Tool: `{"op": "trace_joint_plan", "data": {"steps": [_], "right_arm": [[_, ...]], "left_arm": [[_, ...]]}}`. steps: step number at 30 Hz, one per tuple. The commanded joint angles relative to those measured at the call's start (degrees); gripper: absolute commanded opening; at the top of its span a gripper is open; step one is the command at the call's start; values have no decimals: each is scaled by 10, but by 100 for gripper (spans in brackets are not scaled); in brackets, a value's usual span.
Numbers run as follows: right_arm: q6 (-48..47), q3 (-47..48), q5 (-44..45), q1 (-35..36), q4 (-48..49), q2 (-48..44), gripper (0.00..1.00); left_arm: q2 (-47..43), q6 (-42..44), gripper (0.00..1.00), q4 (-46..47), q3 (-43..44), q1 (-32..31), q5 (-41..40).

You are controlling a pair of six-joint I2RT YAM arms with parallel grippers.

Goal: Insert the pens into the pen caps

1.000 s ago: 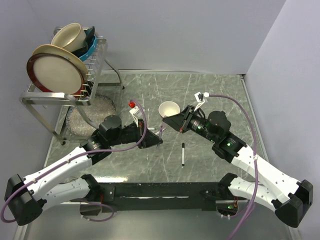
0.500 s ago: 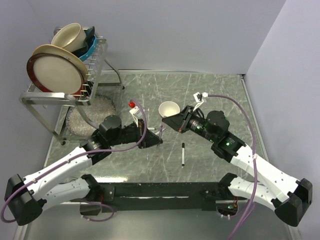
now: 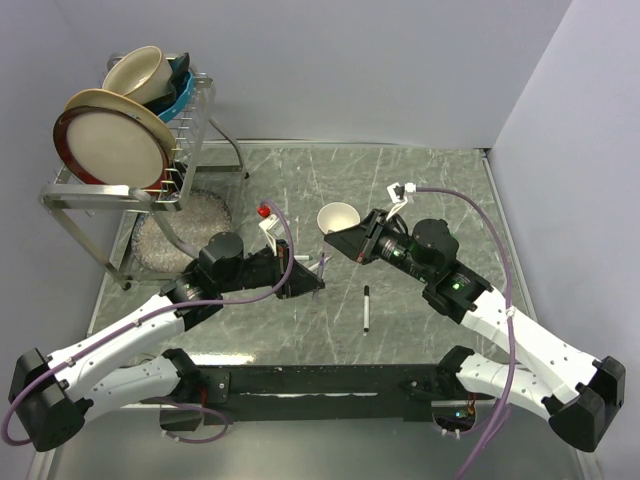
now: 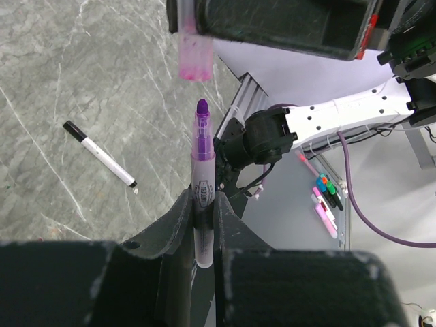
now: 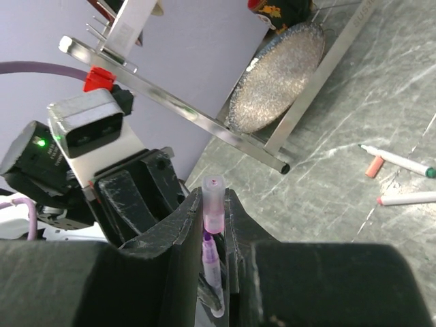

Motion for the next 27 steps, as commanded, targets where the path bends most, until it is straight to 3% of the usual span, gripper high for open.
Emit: {"op": "trace_joint_plan", "data": {"steps": [1,14,27], "right_arm": [[-11,30,5,5,9,-6,0],[0,-3,-9,18,13,-14,0],[-32,-55,25,66,-43,-59,0]], "left_arm": [[-9,7,1,26,0,-2,0],[-1,7,1,29,4,-2,0],[-12,8,1,10,6,-2,-27]]}}
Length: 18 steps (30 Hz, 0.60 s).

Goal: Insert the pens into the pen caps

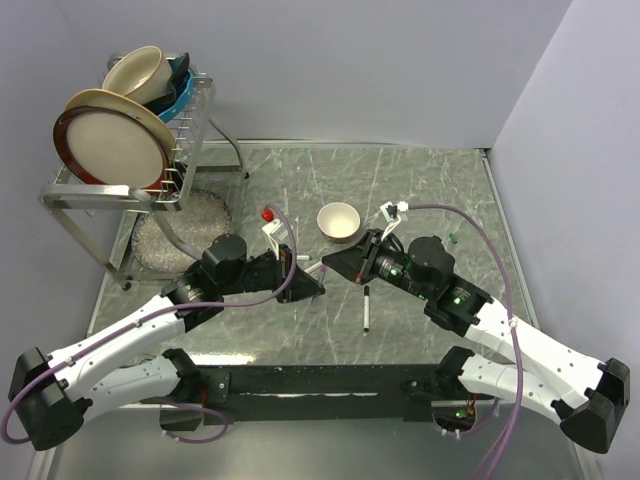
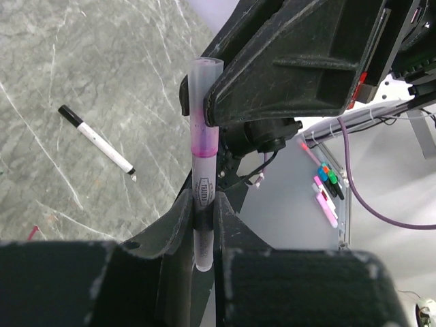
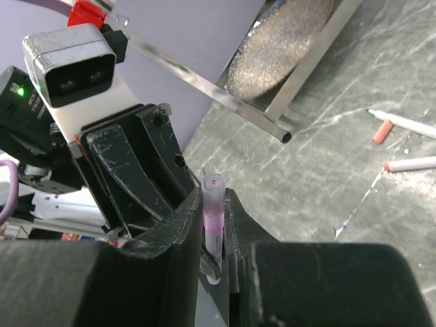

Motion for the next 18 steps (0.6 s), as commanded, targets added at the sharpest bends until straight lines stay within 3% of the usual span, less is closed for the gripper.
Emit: {"op": "trace_joint_plan", "data": {"steps": [1,18], "right_arm": [[-26,-8,8,14,-37,-20,0],[63,-94,34,117,5,-35,0]], "left_arm": [[-10,2,1,32,7,4,-26],[25,26,1,15,63,7,-117]]}}
